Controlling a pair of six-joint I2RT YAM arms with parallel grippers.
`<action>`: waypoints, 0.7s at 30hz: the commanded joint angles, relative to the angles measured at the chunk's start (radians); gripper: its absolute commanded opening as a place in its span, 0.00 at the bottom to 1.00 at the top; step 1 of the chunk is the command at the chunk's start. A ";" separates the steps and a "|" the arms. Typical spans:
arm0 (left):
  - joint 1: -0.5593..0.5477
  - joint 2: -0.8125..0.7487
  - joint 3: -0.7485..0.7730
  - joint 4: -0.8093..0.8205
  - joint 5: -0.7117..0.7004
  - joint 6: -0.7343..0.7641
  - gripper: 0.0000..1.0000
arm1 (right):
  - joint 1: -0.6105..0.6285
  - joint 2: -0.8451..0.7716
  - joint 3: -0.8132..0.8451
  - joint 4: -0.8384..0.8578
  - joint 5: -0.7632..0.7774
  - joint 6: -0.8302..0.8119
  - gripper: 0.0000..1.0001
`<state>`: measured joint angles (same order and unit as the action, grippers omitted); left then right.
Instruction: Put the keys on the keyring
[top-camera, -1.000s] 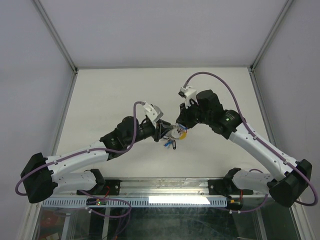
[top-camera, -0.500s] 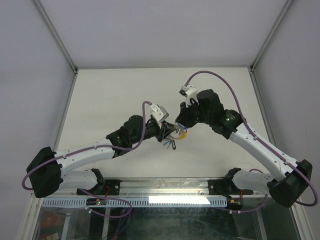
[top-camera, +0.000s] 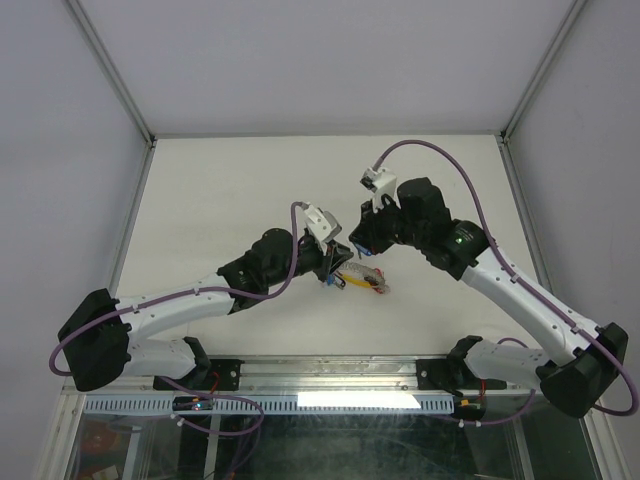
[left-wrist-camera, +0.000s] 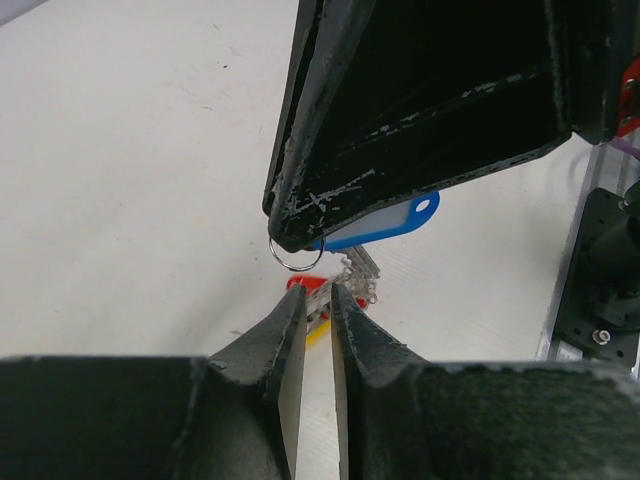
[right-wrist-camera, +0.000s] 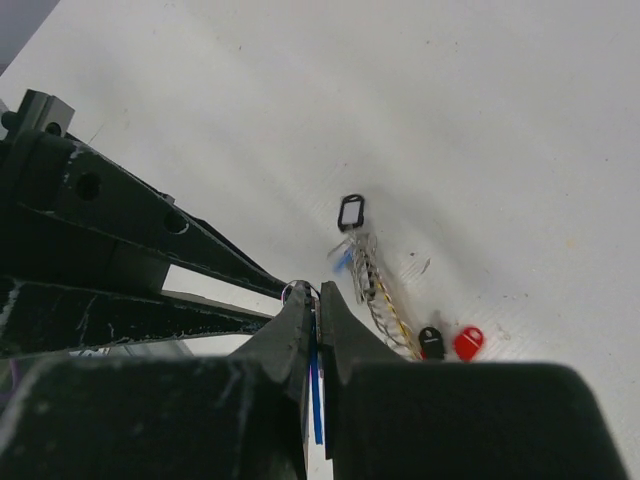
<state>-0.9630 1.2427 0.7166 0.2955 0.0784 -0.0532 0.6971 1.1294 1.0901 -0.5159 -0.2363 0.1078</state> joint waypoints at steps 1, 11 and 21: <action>-0.008 -0.004 0.048 0.031 -0.033 0.028 0.12 | -0.004 -0.036 0.028 0.056 -0.009 0.012 0.00; 0.011 -0.051 0.026 -0.075 -0.149 0.009 0.16 | -0.041 -0.017 -0.026 0.048 0.140 0.011 0.00; 0.166 -0.014 0.069 -0.177 -0.091 -0.143 0.26 | -0.148 0.041 -0.091 0.045 0.124 0.045 0.00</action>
<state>-0.8505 1.2224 0.7238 0.1505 -0.0299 -0.1074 0.5755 1.1580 1.0157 -0.5121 -0.1047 0.1322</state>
